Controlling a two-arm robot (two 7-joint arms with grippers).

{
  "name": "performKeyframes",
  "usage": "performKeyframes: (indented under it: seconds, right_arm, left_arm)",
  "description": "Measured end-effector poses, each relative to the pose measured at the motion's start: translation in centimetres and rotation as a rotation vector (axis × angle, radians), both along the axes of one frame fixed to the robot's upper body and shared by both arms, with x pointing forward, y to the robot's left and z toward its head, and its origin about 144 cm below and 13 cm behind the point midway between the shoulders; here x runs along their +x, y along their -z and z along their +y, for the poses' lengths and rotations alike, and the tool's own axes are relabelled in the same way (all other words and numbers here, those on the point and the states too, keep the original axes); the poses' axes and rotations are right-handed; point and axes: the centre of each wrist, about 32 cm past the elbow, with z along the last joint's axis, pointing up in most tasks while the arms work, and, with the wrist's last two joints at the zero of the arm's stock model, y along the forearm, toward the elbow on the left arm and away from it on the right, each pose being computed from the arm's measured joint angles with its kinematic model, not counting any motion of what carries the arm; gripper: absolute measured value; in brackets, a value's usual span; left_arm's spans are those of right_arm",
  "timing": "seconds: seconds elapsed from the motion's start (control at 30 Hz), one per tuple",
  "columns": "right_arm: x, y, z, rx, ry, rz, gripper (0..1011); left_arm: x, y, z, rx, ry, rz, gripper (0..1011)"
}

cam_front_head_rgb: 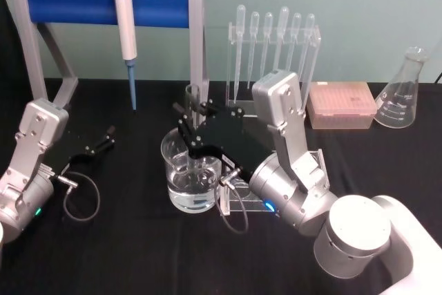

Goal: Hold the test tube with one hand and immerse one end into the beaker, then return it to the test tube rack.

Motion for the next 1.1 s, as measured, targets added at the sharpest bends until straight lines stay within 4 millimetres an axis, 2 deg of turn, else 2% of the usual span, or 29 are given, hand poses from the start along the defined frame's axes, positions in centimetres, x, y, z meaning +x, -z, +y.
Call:
performKeyframes:
  seconds: [0.3, 0.5, 0.7, 0.83, 0.97, 1.1]
  right_arm:
    - [-0.8, -2.8, -0.2, 0.015, -0.011, -0.032, 226]
    - [-1.6, -4.7, -1.1, 0.065, -0.015, -0.025, 226]
    - [-3.0, -6.1, -3.4, 0.088, 0.01, -0.034, 226]
    - [-4.3, -6.7, -5.8, 0.094, 0.06, -0.048, 226]
    - [-5.1, -6.7, -7.2, 0.092, 0.095, -0.049, 226]
    - [-5.9, -5.7, -8.4, 0.071, 0.136, -0.037, 226]
  left_arm:
    - [0.0, 0.0, 0.0, 0.0, 0.0, 0.0, 1000]
    - [0.0, 0.0, 0.0, 0.0, 0.0, 0.0, 1000]
    - [0.0, 0.0, 0.0, 0.0, 0.0, 0.0, 1000]
    - [0.0, 0.0, 0.0, 0.0, 0.0, 0.0, 1000]
    - [0.0, 0.0, 0.0, 0.0, 0.0, 0.0, 1000]
    - [0.0, 0.0, 0.0, 0.0, 0.0, 0.0, 1000]
